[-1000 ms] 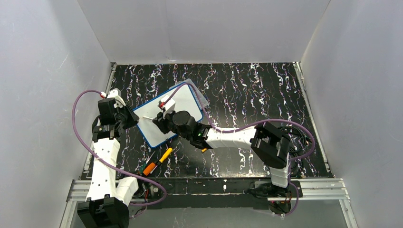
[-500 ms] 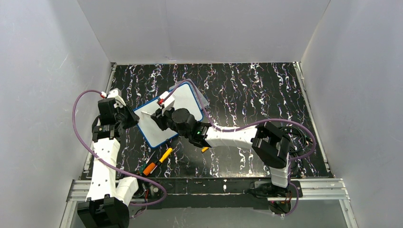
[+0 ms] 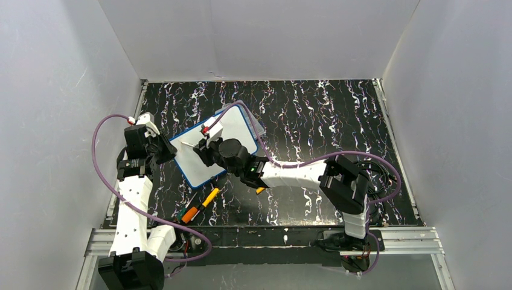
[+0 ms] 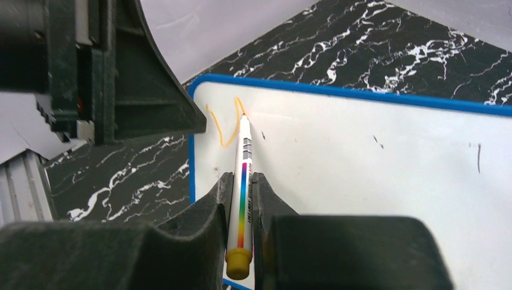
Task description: Write a sentence on the whiteboard
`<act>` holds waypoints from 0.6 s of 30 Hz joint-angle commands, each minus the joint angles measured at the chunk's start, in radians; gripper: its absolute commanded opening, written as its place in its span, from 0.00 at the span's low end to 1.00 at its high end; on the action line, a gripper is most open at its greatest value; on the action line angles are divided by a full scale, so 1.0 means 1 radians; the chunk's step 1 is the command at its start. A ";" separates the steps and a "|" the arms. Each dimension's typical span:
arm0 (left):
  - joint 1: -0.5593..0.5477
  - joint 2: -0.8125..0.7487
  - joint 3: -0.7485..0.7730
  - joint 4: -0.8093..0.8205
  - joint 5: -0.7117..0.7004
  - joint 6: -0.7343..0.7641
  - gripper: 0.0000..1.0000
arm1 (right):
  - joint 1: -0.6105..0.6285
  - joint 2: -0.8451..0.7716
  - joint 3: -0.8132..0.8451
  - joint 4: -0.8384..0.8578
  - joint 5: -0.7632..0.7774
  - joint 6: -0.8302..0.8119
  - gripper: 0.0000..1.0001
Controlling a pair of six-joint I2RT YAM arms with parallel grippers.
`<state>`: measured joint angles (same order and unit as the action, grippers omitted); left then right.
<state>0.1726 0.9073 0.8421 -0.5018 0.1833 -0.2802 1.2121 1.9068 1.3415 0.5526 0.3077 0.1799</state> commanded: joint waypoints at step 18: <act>-0.003 -0.020 0.006 -0.011 -0.024 0.010 0.21 | -0.001 -0.058 -0.108 0.040 0.027 0.029 0.01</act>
<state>0.1726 0.9058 0.8421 -0.5018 0.1715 -0.2802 1.2129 1.8957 1.2579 0.5781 0.3084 0.2031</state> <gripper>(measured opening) 0.204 0.217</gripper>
